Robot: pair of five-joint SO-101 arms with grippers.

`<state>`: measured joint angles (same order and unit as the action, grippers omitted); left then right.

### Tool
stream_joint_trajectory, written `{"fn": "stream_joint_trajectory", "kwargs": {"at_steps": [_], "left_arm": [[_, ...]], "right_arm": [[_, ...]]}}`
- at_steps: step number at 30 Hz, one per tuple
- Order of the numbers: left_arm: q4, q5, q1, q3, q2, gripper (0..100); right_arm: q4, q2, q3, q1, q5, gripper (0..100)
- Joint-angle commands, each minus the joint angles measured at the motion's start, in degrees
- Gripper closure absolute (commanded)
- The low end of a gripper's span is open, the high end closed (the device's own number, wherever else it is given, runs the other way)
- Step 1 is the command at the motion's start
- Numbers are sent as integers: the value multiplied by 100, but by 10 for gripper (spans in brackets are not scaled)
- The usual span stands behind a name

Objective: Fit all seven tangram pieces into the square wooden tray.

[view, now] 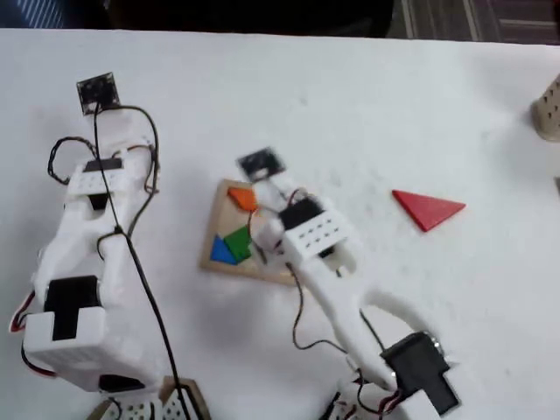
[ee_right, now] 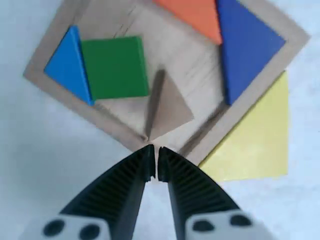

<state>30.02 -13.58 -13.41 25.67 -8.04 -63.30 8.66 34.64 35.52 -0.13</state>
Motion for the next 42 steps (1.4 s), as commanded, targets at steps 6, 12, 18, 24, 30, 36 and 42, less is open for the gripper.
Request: {"fn": "stream_joint_trajectory", "kwargs": {"at_steps": [6, 12, 18, 24, 30, 36, 42], "left_arm": [[-141, -9, -110, -185, 40, 977], [-141, -9, -110, -185, 40, 977], [-141, -9, -119, -185, 40, 977], [-141, -9, -119, -176, 40, 977], [-141, -9, -119, -167, 40, 977], [-141, -9, -119, -158, 40, 977], [-141, -9, -119, -158, 40, 977]], "right_arm": [[391, -1165, -519, 57, 44, 981], [391, -1833, -1459, -462, 44, 981], [716, -1886, -1837, -514, 44, 981], [1305, -1895, -1837, -479, 35, 981], [1481, -1895, -1864, -435, 35, 981], [1982, -1912, -1829, -242, 35, 981], [2018, -2185, -1987, -207, 35, 981]]}}
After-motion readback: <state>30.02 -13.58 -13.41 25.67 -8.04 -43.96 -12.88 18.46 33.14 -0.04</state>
